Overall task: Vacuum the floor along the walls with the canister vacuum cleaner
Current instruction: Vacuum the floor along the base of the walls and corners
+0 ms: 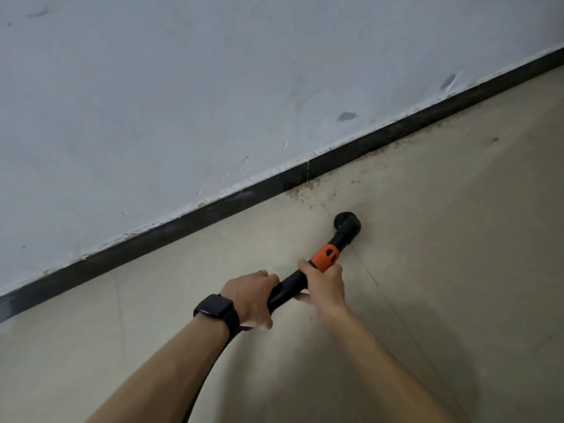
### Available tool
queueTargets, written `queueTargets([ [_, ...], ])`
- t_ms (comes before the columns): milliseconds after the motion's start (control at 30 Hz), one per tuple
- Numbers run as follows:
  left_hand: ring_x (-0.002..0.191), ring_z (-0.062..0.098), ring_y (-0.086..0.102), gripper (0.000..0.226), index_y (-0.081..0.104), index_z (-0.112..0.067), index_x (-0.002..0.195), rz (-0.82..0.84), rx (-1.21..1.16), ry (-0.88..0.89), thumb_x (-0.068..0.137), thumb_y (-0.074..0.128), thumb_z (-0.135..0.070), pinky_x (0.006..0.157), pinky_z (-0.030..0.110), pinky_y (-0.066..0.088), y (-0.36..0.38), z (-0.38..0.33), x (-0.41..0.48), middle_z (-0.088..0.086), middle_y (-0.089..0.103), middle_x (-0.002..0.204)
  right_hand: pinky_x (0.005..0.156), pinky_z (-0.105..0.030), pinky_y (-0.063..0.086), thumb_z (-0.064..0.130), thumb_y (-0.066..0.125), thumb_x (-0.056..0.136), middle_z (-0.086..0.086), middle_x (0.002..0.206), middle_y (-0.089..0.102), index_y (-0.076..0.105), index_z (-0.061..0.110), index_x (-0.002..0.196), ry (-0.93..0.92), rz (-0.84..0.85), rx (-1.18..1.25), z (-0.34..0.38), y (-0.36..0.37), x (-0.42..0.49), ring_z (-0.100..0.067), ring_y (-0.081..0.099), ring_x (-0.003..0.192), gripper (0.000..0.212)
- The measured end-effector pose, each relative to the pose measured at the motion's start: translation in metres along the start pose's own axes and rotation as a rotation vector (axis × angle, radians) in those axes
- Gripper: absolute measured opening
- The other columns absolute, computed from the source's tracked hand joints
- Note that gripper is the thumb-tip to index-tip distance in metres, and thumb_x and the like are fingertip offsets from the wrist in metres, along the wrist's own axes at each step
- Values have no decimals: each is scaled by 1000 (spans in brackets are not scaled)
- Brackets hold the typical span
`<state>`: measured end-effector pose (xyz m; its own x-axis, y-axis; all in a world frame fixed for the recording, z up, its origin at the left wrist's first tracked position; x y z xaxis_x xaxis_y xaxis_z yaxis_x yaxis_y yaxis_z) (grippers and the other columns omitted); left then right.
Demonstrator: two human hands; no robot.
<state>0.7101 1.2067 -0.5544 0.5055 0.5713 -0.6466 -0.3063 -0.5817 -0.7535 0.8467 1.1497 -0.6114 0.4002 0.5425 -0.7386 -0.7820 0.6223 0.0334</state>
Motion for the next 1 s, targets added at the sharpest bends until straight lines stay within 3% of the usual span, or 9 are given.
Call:
queueTargets([
  [267,86,21,63,54,53,-22,106,123,131,34,62,84,-31,61,31,46,8,5,18,-4,59,101,70,-44,66,18,74,93,-15,118,60,38,8,135,35,10,46,-15,7,1,-27,69,101,57],
  [567,87,20,60,54,52,-24,111,56,-54,-50,67,82,-33,65,32,45,12,54,17,-5,54,98,56,-37,62,13,76,91,-18,122,60,40,7,137,48,53,-34,-4,57,18,-33,68,103,58],
  [767,79,20,61,52,50,-27,113,28,-254,-152,71,80,-27,60,30,43,20,93,10,-6,58,86,58,-41,63,12,76,91,-20,123,62,42,6,139,63,96,-76,-1,91,21,-34,69,101,59],
  [900,81,21,61,51,49,-27,113,-23,-294,-181,72,81,-27,62,30,44,23,107,7,-5,60,89,58,-41,63,11,75,92,-21,122,64,44,4,137,69,140,-95,0,107,25,-33,70,98,55],
  [1000,85,22,62,53,48,-27,114,-46,-287,-181,72,80,-29,63,30,44,26,111,6,-3,59,93,67,-48,65,8,74,92,-21,120,65,46,4,134,83,175,-76,0,113,28,-35,71,100,50],
])
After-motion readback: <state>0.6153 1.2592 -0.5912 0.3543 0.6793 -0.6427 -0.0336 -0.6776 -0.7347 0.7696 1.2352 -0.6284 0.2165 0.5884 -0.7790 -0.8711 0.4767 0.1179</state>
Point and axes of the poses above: each hand's wrist, its own x-axis towards the middle knuckle, its own y-axis out of the palm, z = x × y, the point moved 7 cm from there along x, towards the middle knuckle
